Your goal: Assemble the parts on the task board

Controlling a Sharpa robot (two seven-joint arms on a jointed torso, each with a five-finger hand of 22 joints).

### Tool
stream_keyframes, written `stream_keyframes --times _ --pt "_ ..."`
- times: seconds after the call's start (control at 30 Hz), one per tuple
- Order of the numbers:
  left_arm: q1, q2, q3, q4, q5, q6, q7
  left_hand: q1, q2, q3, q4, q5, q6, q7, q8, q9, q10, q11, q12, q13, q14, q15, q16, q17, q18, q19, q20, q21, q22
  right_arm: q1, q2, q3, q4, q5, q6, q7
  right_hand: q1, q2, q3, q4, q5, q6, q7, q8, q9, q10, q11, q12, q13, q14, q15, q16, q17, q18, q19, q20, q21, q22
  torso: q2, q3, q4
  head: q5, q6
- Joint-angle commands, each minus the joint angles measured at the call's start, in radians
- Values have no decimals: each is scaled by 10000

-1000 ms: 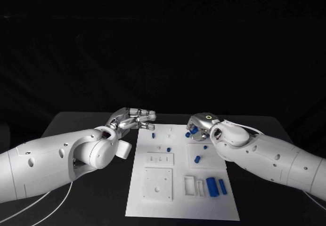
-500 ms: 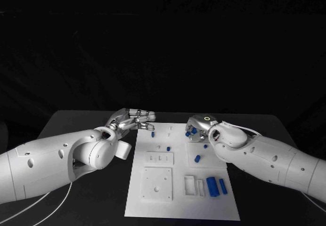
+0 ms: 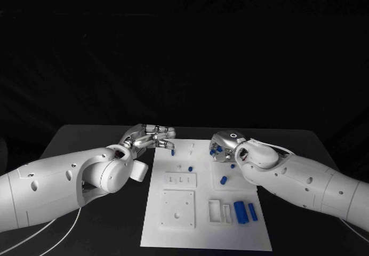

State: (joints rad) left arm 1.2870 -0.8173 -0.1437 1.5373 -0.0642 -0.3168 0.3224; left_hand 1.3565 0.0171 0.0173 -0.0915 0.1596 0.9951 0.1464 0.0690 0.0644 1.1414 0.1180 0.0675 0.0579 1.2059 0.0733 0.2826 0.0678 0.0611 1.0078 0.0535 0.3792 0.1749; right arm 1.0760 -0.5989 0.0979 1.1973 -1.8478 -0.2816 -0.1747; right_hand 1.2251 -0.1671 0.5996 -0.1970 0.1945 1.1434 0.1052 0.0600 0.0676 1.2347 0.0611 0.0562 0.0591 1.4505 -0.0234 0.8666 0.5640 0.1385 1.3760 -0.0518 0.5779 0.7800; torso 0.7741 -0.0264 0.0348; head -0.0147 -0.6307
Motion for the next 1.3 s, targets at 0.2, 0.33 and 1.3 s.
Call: stream_keyframes --times 0.2,0.33,1.3 --pt "16 30 11 1 5 206 -27 -96 -29 -54 -16 -12 -24 36 -46 9 -77 -2 -33 16 -3 -17 63 5 -83 -70 -12 45 -13 -9 2 4 17 -57 -332 -96 215 395 647 6 -875 535 -104 70 70 680 -201 31 52 -20 -207 211 75 -187 96 -139 58 313 42 -10 -6 31 8" --pt "16 29 11 -12 6 213 -45 -91 -22 -68 -13 -10 -15 35 -44 11 -100 3 -33 15 -3 -15 70 6 -80 -72 -9 49 -24 -10 -16 4 77 -81 -705 -209 286 456 851 -63 -1057 935 -210 65 162 1173 -347 35 87 -50 -312 204 32 -266 29 -253 152 543 55 -6 -12 57 40" --pt "16 145 10 -135 6 238 -78 -74 -19 -78 -22 -9 -9 34 -42 12 -118 8 -31 16 -8 -14 74 5 -77 -72 -7 58 -35 60 784 41 56 -417 -1867 -1120 317 343 1138 -57 -1293 1166 -271 46 232 1383 -411 31 79 -79 -385 359 -274 -325 332 -349 -909 2326 121 -21 1 184 219"
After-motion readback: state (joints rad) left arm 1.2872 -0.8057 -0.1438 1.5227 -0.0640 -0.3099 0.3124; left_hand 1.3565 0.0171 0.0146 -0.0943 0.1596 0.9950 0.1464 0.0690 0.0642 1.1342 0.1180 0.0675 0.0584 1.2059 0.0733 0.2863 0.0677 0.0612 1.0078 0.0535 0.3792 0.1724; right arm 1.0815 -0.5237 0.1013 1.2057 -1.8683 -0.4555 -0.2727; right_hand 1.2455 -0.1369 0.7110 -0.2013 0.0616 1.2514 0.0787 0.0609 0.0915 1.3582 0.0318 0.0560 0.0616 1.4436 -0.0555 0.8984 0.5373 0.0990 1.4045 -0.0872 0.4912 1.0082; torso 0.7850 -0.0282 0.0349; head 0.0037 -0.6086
